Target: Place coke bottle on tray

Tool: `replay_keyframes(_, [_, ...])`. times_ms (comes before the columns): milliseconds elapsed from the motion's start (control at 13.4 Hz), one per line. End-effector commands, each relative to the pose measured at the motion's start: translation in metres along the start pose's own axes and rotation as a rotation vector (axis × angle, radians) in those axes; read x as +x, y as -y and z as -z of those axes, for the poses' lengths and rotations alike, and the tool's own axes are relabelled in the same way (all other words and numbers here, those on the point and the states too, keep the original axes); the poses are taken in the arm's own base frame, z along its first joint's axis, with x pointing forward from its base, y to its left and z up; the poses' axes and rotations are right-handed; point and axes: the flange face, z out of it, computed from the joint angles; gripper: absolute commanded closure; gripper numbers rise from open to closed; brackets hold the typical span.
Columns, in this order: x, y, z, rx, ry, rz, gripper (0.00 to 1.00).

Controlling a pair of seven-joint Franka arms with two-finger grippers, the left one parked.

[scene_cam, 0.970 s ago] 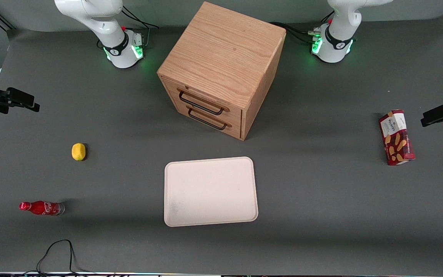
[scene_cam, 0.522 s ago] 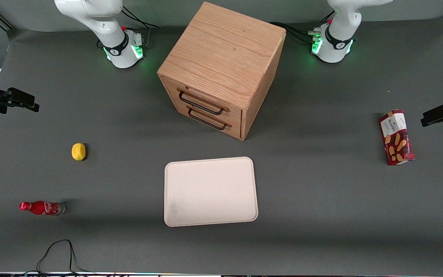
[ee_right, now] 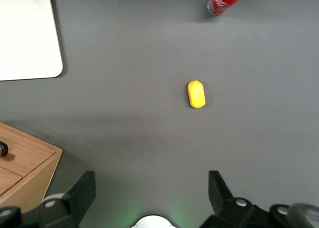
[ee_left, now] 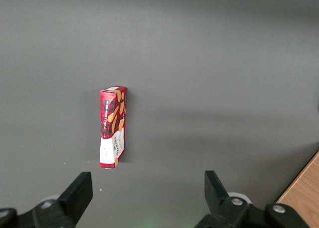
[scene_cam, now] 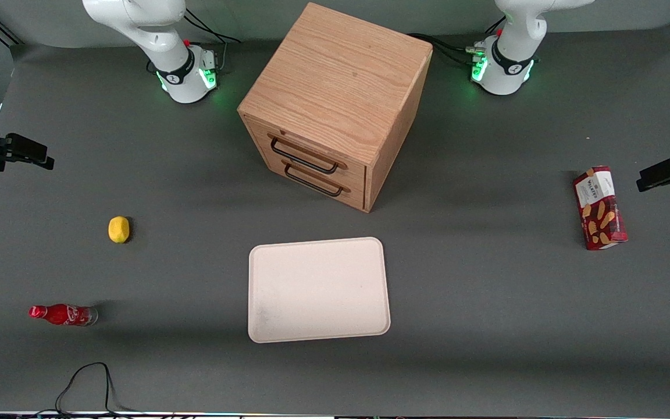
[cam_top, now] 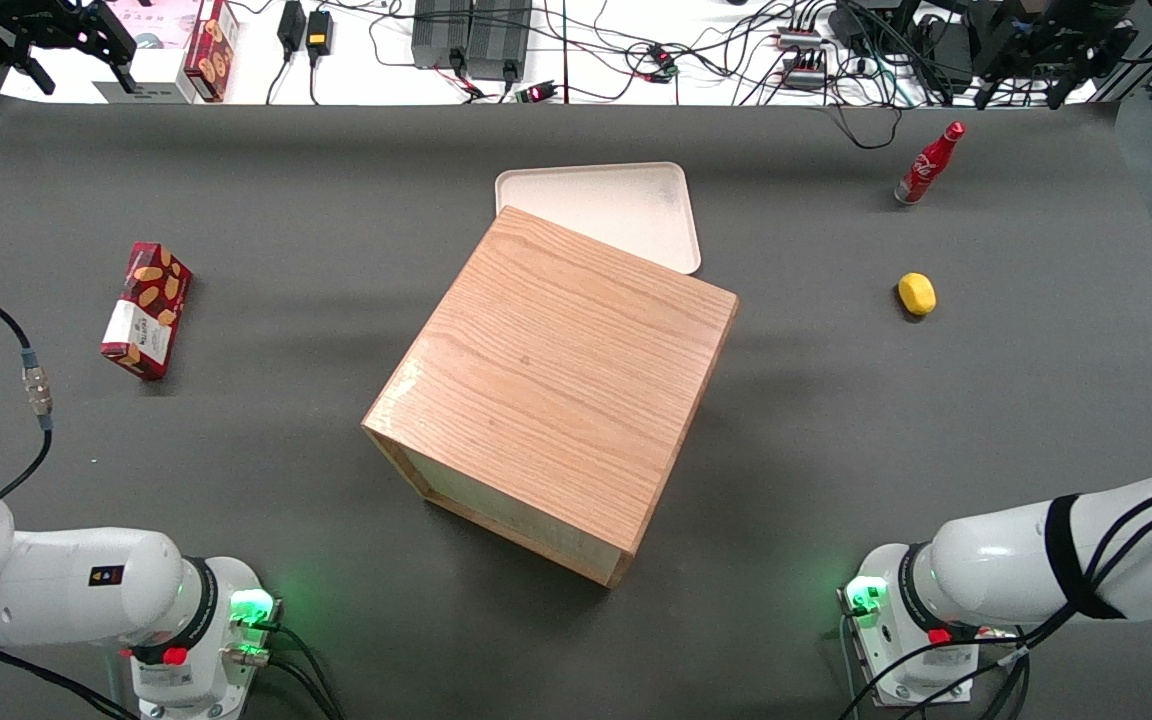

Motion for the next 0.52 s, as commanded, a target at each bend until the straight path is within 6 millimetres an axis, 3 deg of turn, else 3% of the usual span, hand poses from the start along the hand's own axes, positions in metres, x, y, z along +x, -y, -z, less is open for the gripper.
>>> replay_keyframes(0, [0.011, -0.024, 0.007, -0.013, -0.008, -0.04, 0.0])
replay_keyframes(224, [0.05, -0.062, 0.006, -0.042, -0.028, 0.026, 0.0])
replay_keyframes(448, [0.089, -0.101, -0.025, -0.039, -0.015, -0.01, 0.0])
